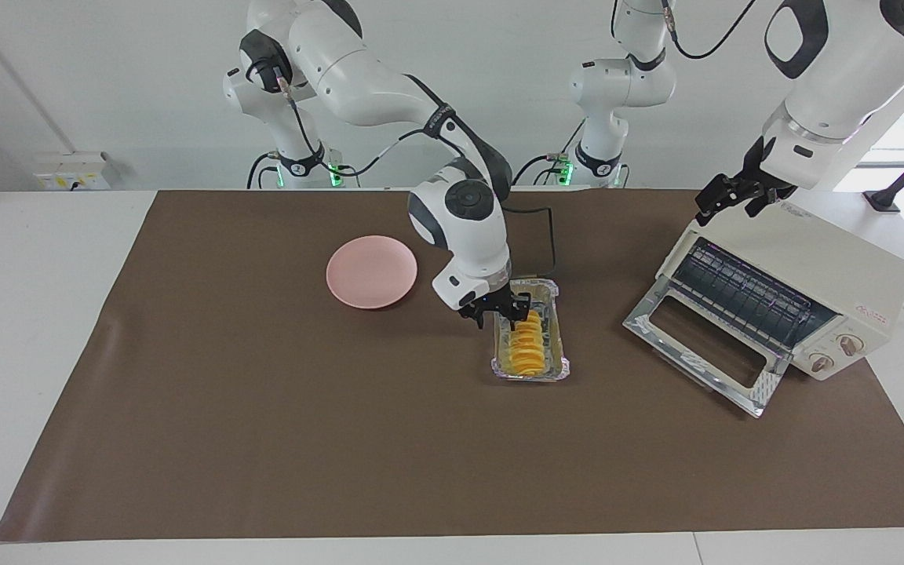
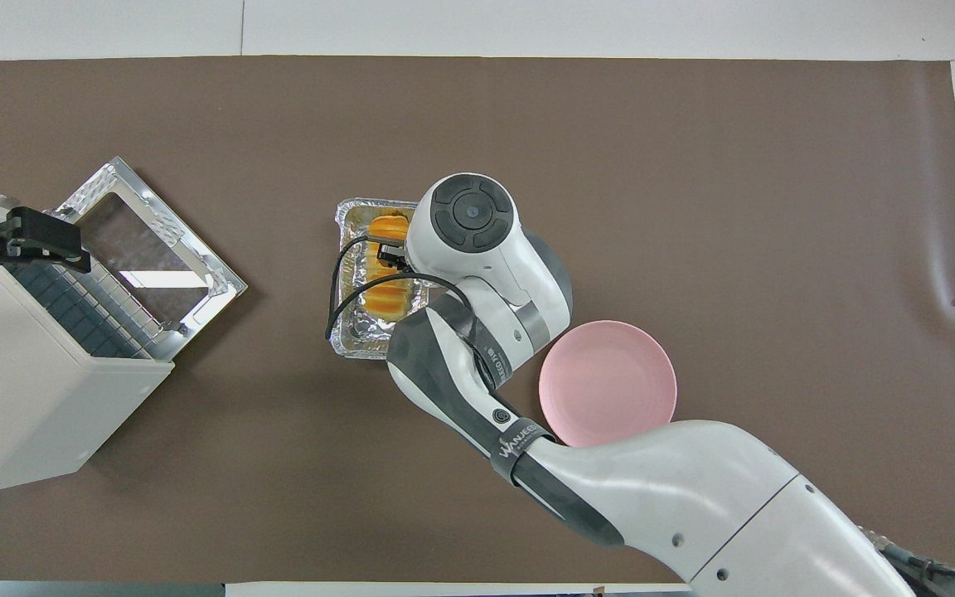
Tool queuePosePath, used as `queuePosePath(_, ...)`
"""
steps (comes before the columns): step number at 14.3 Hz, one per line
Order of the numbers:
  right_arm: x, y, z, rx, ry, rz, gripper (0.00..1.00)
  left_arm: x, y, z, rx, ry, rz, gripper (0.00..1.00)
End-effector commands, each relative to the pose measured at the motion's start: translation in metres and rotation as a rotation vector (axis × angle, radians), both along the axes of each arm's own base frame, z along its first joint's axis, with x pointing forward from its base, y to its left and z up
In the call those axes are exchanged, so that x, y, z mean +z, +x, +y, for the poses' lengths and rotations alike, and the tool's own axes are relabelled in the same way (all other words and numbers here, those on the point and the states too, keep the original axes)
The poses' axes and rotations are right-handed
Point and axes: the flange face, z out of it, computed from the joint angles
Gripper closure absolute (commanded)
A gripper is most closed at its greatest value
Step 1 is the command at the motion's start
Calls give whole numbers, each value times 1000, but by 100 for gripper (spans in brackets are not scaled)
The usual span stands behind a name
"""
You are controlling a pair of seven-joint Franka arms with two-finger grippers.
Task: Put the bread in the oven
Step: 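Grasp the tray with the left gripper while the right gripper withdraws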
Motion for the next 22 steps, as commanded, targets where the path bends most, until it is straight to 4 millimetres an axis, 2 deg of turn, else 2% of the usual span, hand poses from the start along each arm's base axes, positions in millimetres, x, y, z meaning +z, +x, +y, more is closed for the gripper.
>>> queuePosePath(1, 51, 18, -52, -81, 18, -12, 0, -9, 6, -41, -18, -30, -56, 0)
queuePosePath(2, 69, 25, -76, -103, 7, -11, 0, -18, 11, -60, -33, -44, -66, 0)
queuePosePath(3, 86, 30, -95, -115, 5, -20, 0, -19, 13, -72, -19, -48, -80, 0)
queuePosePath(4, 101, 34, -116, -120, -1, -24, 0, -29, 18, -94, 12, -49, -85, 0)
queuePosePath(6, 126, 35, -150, -81, -24, -24, 0, -61, 32, -156, -23, -36, -72, 0)
queuePosePath(8, 144, 38, -188, -34, -49, -19, 0, -97, 39, -191, -22, -34, -68, 0)
queuePosePath(9, 149, 39, -209, 19, -66, -10, 0, -124, 36, -217, -10, -36, -77, 0)
queuePosePath(11, 152, 36, -246, 151, -98, 39, 0, -158, 36, -243, -1, -25, -87, 0)
queuePosePath(12, 154, 34, -270, 204, -108, 68, 0, -169, 34, -253, -14, -22, -81, 0)
queuePosePath(13, 155, 34, -291, 252, -116, 93, 0, -181, 28, -268, -33, -24, -84, 0)
queuePosePath(14, 159, 31, -308, 291, -123, 106, 0, -194, 18, -292, -55, -17, -82, 0)
queuePosePath(15, 161, 31, -332, 326, -125, 117, 0, -218, 9, -315, -64, 25, -76, 0)
queuePosePath(16, 170, 28, -352, 372, -129, 112, 0, -245, 7, -326, -55, 57, -86, 0)
queuePosePath(18, 190, 15, -378, 423, -150, 126, 0, -253, -8, -345, -50, 64, -77, 0)
queuePosePath(20, 217, -10, -392, 406, -169, 154, 0, -273, -30, -357, -50, 81, -53, 0)
queuePosePath(21, 226, -23, -391, 406, -176, 157, 0, -279, -34, -355, -52, 89, -42, 0)
queuePosePath(22, 236, -36, -390, 406, -184, 156, 0, -282, -38, -354, -52, 95, -34, 5)
